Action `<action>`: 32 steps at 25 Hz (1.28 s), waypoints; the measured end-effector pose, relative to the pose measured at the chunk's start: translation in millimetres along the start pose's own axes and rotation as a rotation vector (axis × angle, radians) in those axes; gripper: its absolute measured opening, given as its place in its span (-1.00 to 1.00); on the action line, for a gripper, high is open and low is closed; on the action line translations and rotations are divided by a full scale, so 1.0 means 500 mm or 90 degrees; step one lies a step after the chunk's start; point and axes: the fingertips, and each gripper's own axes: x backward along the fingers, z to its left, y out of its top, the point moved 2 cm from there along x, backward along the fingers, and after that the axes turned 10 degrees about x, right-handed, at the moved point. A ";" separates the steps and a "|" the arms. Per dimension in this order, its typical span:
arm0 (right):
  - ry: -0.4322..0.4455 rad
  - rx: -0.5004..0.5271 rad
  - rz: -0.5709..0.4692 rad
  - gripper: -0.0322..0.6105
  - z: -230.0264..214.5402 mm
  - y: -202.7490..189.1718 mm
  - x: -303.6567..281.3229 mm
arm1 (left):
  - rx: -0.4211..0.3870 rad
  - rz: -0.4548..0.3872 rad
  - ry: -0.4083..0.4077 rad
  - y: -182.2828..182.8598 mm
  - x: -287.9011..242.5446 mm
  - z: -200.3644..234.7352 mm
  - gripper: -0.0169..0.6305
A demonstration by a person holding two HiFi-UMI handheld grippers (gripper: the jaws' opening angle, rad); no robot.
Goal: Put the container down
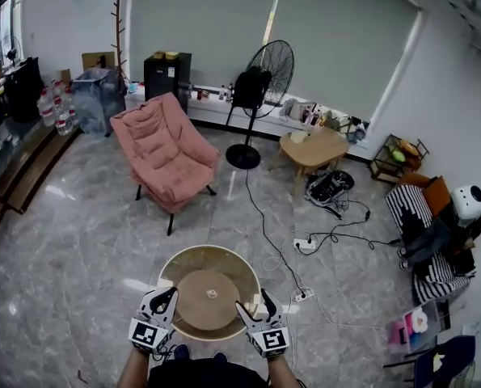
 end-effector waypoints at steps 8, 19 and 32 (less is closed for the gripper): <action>-0.039 -0.091 -0.068 0.14 -0.034 0.067 0.039 | 0.014 0.002 -0.026 0.025 -0.019 -0.041 -0.87; -0.034 -0.080 -0.096 -0.14 0.002 0.096 0.055 | 0.023 0.011 -0.048 0.005 -0.010 -0.073 -0.87; -0.033 -0.031 -0.106 -0.82 0.013 0.146 0.062 | 0.017 -0.001 -0.071 0.022 0.001 -0.062 -0.87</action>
